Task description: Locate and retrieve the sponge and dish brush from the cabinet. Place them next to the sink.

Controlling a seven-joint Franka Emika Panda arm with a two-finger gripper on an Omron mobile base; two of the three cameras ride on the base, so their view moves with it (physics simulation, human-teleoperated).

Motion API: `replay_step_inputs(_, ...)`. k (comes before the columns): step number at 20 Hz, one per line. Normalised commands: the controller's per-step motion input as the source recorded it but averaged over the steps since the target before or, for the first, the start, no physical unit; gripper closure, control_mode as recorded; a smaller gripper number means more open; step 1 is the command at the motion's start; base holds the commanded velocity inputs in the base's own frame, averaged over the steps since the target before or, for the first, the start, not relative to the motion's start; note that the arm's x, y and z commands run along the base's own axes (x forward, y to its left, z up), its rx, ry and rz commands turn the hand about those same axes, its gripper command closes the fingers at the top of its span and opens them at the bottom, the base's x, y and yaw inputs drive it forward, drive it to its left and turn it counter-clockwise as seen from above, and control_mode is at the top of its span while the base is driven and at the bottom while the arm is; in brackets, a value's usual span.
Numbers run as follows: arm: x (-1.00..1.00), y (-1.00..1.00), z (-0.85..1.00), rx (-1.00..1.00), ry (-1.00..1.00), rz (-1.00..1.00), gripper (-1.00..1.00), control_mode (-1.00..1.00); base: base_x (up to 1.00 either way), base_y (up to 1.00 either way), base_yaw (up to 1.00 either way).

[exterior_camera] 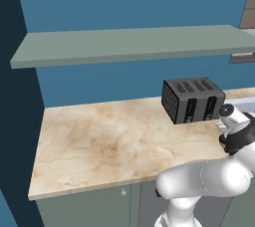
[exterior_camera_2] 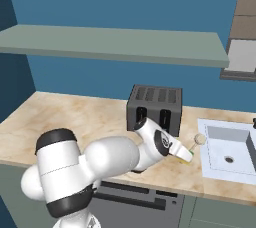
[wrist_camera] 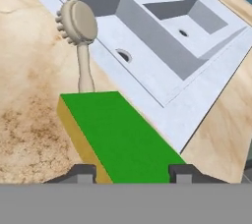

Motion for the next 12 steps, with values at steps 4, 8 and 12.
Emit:
replay_step_inputs(4, 0.00, 0.00, -0.10, 0.02, 0.00, 0.00, -1.00, -1.00, 0.00, 0.00, 0.00)
replay_step_inputs(8, 0.00, 0.00, -0.06, 0.00, 0.00, 0.00, -1.00, -1.00, 0.00, 0.00, 0.00)
replay_step_inputs(12, 0.00, 0.00, -0.01, 0.00, 0.01, 0.00, -1.00, -1.00, 0.00, 0.00, 0.00)
